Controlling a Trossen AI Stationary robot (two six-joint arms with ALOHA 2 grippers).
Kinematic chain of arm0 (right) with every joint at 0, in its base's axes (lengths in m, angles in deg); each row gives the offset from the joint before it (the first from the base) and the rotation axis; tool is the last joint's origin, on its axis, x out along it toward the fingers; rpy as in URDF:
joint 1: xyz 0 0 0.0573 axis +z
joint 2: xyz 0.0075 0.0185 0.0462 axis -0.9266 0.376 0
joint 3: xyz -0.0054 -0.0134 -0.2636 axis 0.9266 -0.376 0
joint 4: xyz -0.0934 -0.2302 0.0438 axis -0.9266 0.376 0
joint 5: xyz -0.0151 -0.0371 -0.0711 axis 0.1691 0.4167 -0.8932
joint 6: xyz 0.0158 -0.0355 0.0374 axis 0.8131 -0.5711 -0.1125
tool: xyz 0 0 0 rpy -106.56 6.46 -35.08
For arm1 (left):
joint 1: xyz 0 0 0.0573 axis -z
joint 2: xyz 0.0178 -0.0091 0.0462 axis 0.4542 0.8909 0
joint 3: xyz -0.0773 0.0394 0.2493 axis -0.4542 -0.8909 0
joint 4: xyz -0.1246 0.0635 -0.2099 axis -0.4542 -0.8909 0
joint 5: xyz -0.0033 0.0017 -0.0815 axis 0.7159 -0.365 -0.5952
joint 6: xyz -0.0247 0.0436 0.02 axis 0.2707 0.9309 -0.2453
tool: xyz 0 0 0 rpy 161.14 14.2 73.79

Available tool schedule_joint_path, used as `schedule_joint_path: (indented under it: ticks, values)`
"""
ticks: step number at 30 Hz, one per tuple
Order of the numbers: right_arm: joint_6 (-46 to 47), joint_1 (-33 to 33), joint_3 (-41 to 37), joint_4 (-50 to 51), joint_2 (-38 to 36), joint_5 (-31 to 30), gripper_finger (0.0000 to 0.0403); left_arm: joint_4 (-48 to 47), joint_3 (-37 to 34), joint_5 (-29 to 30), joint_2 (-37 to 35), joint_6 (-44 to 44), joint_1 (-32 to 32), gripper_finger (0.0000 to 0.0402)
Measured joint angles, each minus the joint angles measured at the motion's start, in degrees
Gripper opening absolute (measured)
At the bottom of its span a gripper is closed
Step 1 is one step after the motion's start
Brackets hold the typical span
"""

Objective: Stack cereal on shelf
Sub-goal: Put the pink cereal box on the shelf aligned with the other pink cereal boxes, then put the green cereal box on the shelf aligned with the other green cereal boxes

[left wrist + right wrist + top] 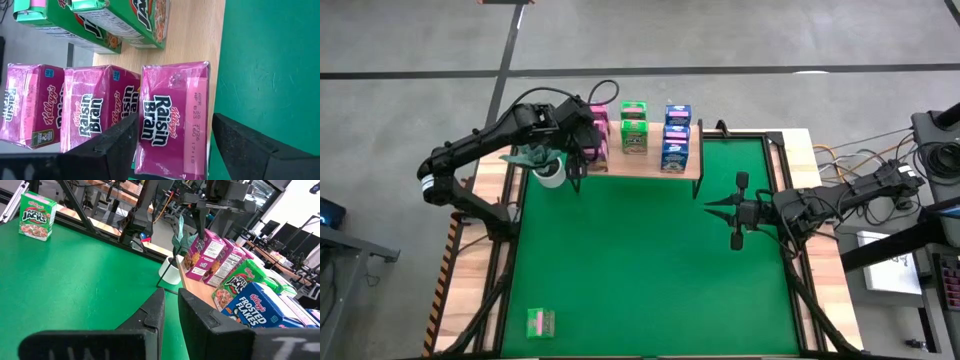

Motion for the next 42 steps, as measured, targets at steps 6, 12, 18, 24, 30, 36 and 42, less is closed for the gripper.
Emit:
schedule_joint_path:
  ticks: [6,12,18,24,30,36,42]
  values:
    - [0.0,0.0,0.0,0.0,0.0,0.0,0.0043,-1.1,0.3,0.0,-0.1,-0.2,0.0,0.0236]
    - [0.0,0.0,0.0,0.0,0.0,0.0,0.0043,-2.2,2.1,0.0,-0.1,-1.3,0.0,0.0236]
    - [0.0,0.0,0.0,0.0,0.0,0.0,0.0043,-4.0,4.9,0.0,-0.1,-3.6,0.1,0.0236]
    - [0.0,0.0,0.0,0.0,0.0,0.0,0.0043,-7.5,7.4,0.0,-0.2,-9.6,2.2,0.0236]
    - [-0.2,0.0,0.0,0.0,-0.1,0.0,0.0043,-11.3,8.5,0.0,-0.2,-25.3,8.2,0.0236]
    - [-1.6,0.0,0.0,-0.1,-0.1,0.0,0.0043,-16.8,7.7,-0.9,-0.2,-53.3,20.2,0.0236]
    - [-4.4,0.0,0.0,-2.8,-0.1,0.0,0.0043,-16.9,5.2,0.6,-0.2,-84.5,39.2,0.0236]
